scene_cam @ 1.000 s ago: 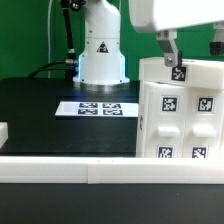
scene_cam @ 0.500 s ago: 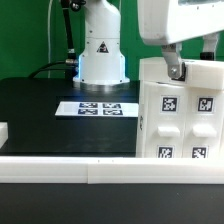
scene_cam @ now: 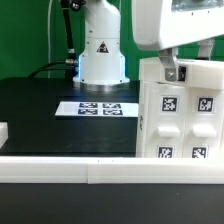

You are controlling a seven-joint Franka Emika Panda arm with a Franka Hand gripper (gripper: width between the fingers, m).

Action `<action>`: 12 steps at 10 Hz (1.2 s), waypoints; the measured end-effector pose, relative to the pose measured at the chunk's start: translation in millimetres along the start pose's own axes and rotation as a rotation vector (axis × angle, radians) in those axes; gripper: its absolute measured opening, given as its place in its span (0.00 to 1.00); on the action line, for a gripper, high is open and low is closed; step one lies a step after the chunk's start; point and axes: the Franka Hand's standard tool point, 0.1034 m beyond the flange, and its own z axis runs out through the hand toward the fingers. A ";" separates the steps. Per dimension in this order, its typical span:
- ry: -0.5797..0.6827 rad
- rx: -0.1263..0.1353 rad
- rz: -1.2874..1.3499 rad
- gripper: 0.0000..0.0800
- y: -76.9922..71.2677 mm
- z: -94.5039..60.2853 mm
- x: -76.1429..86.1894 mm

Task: Assemble cabinet

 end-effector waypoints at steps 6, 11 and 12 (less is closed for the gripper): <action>0.007 -0.007 0.215 0.69 3.2 -1.1 0.1; 0.042 -0.022 0.659 0.69 4.0 -2.0 1.9; 0.048 -0.028 0.768 0.69 3.9 -1.7 2.1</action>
Offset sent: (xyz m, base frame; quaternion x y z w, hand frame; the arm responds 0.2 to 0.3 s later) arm 0.0000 0.0000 0.0000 0.0000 0.0000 0.0000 1.0000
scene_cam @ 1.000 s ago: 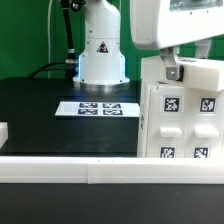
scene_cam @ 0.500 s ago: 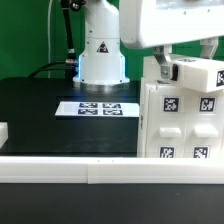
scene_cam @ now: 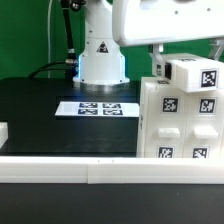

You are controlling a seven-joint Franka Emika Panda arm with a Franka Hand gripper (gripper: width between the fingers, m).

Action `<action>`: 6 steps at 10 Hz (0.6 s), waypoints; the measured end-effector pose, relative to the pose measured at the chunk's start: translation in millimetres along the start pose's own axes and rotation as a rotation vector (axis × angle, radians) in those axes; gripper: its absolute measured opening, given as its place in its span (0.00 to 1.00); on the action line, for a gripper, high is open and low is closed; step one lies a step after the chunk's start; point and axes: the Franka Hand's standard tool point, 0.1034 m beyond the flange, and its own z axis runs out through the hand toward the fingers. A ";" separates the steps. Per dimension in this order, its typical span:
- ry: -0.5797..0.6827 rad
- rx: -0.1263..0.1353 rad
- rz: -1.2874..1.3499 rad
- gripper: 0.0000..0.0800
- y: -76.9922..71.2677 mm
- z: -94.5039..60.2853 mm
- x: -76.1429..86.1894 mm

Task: Assemble cabinet

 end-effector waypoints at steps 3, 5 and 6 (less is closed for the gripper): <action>0.013 -0.001 0.275 0.69 2.0 -0.1 0.8; 0.018 0.000 0.436 0.69 3.7 -0.8 1.0; 0.017 -0.001 0.497 0.69 4.8 -1.3 1.0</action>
Offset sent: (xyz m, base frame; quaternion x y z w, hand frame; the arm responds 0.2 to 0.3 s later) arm -0.0080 0.0041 -0.0109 0.0127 0.0090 0.2631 0.9646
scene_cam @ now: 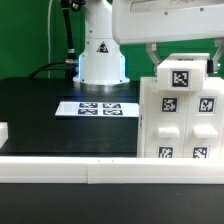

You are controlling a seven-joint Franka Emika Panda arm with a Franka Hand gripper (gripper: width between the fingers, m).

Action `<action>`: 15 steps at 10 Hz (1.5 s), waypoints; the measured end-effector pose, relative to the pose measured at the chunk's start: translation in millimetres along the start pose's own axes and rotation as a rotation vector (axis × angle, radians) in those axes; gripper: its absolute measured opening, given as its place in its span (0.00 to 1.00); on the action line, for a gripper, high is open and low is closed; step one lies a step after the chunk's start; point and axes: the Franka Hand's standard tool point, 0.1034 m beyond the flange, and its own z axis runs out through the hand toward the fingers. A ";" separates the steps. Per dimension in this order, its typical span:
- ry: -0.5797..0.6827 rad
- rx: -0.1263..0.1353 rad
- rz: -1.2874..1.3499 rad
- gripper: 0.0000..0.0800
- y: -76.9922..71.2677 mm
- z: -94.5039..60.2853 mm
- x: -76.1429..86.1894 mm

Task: Assemble cabinet

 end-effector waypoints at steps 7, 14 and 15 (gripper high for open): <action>-0.005 -0.002 0.537 0.69 3.6 1.7 -9.1; -0.025 0.017 1.209 0.68 -1.8 6.6 -14.7; -0.034 0.021 1.299 0.68 -2.6 6.3 -14.7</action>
Offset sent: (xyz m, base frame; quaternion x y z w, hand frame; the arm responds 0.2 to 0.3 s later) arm 0.0000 0.0000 0.0000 0.0000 0.0000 0.1938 0.9810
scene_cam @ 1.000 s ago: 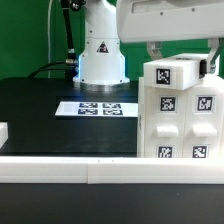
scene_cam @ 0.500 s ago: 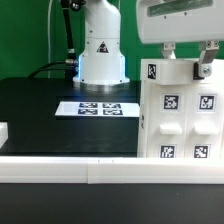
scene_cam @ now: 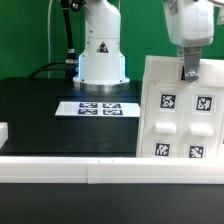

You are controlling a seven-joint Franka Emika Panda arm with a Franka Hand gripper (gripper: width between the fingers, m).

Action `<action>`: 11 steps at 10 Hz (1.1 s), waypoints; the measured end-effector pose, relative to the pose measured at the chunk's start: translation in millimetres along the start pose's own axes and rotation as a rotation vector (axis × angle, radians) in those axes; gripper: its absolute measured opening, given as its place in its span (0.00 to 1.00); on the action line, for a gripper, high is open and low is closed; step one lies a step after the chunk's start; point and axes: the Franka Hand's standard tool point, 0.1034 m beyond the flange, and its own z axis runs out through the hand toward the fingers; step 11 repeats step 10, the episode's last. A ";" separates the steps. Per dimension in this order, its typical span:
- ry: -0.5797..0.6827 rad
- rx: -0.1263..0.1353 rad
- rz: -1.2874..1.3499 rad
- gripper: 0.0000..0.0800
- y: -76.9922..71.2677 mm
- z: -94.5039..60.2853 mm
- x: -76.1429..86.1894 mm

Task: Assemble cabinet

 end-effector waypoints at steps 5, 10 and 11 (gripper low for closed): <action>-0.012 -0.003 0.073 0.93 -0.1 0.0 -0.4; -0.013 -0.003 0.054 1.00 0.6 0.3 -2.0; -0.013 -0.003 0.054 1.00 0.6 0.3 -2.0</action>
Offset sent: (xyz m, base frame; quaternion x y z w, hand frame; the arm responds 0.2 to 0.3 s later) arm 0.0000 0.0000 0.0000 0.0000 0.0000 0.0000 1.0000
